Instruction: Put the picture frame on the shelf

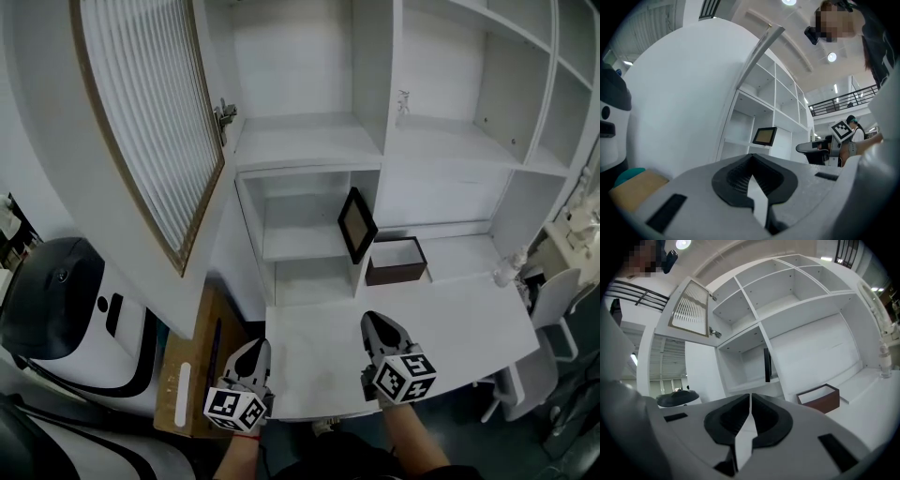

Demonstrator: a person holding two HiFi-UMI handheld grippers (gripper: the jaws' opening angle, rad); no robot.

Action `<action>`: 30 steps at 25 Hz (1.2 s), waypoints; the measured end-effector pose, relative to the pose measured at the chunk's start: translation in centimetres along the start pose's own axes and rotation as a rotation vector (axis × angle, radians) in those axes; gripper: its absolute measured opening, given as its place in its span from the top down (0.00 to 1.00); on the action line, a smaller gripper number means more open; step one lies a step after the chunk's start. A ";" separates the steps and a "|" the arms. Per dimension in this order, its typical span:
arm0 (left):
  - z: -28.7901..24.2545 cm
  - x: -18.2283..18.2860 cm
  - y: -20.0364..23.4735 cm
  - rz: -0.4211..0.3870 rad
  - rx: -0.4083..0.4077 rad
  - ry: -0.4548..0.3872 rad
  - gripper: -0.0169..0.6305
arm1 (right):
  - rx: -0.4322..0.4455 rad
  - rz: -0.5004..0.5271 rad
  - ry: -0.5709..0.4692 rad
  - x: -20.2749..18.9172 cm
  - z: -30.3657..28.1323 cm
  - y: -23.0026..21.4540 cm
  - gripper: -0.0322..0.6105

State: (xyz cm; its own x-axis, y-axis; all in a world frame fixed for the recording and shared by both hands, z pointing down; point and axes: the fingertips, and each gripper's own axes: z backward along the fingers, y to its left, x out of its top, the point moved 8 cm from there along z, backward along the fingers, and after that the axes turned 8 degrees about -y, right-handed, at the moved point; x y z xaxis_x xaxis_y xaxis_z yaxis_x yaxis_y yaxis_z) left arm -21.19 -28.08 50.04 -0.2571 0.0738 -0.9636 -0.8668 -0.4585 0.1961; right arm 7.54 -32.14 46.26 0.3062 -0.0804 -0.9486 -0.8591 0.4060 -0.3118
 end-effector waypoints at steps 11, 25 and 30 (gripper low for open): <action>5.8 0.4 -2.8 -0.005 -0.008 0.016 0.97 | 0.031 0.024 0.003 -1.1 7.5 1.6 0.93; 13.9 -0.7 -6.5 0.024 0.011 0.039 0.97 | 0.046 0.011 0.025 -3.4 15.7 4.5 0.93; 15.0 -0.8 -7.7 0.032 0.008 0.039 0.97 | 0.048 0.013 0.027 -3.6 17.9 4.6 0.93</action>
State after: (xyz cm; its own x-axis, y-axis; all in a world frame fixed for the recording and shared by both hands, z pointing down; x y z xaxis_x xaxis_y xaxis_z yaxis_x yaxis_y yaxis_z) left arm -20.73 -11.38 52.07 -0.2675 0.0245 -0.9633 -0.8621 -0.4527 0.2279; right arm 9.77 -13.69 49.23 0.2837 -0.0988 -0.9538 -0.8420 0.4503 -0.2971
